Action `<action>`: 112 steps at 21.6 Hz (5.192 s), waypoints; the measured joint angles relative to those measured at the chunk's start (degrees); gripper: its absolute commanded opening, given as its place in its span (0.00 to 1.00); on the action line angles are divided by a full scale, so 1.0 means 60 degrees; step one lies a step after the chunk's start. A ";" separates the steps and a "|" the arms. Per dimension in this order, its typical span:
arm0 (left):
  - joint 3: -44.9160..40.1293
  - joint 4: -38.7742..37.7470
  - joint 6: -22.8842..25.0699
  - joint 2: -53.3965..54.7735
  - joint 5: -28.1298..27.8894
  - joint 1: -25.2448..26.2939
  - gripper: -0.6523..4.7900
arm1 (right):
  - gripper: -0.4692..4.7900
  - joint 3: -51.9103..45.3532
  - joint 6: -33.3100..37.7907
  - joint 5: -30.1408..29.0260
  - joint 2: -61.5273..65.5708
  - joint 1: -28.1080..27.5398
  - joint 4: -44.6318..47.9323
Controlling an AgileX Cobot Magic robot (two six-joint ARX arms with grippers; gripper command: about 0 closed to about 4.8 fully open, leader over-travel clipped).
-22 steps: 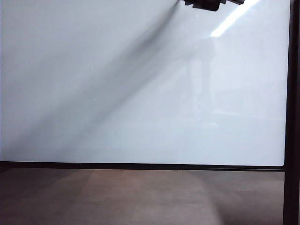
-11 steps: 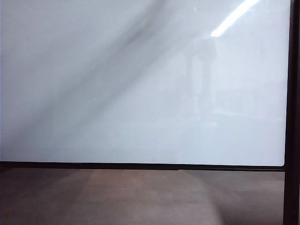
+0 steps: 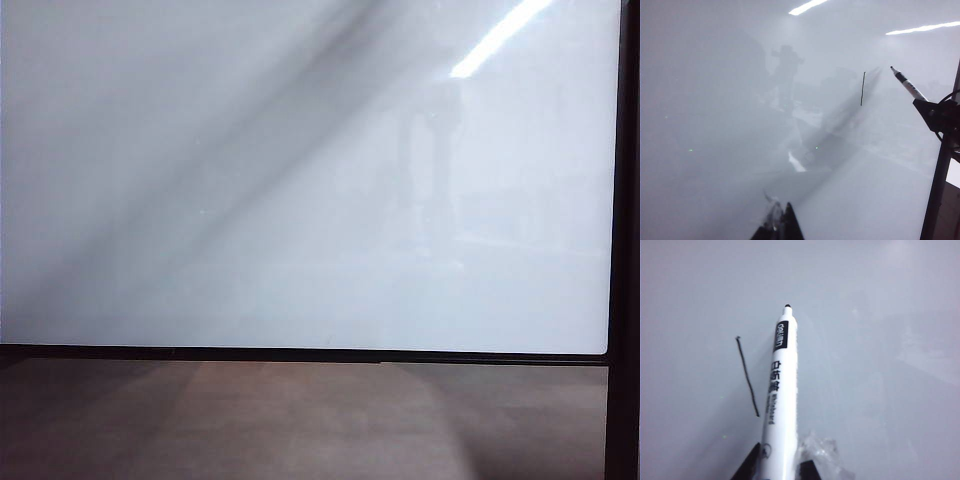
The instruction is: Reach to the right to find the marker pen, pick it up, and write the number 17 on the whiteboard.
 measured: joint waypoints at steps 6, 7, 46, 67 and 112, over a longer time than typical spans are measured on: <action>0.0000 0.0000 0.0000 0.0018 0.0000 0.0000 0.11 | 0.08 0.0095 -0.0004 -0.0193 0.0015 -0.0044 -0.0127; 0.0000 0.0000 0.0000 0.0025 -0.0004 0.0000 0.11 | 0.08 0.0106 -0.0004 -0.0233 0.0011 -0.0044 -0.0087; 0.0000 0.0011 0.0004 0.0066 0.0000 0.0000 0.11 | 0.08 0.0259 0.0000 -0.0408 0.0288 -0.0667 -0.0466; 0.0000 0.0069 0.0000 0.0189 -0.0004 0.0004 0.11 | 0.08 0.0288 0.0193 -0.0492 0.0284 -0.1337 -0.0874; 0.0000 0.0073 0.0004 0.0251 0.0000 0.0004 0.11 | 0.08 -0.2441 0.0492 0.0149 -0.2900 -0.0495 -0.1851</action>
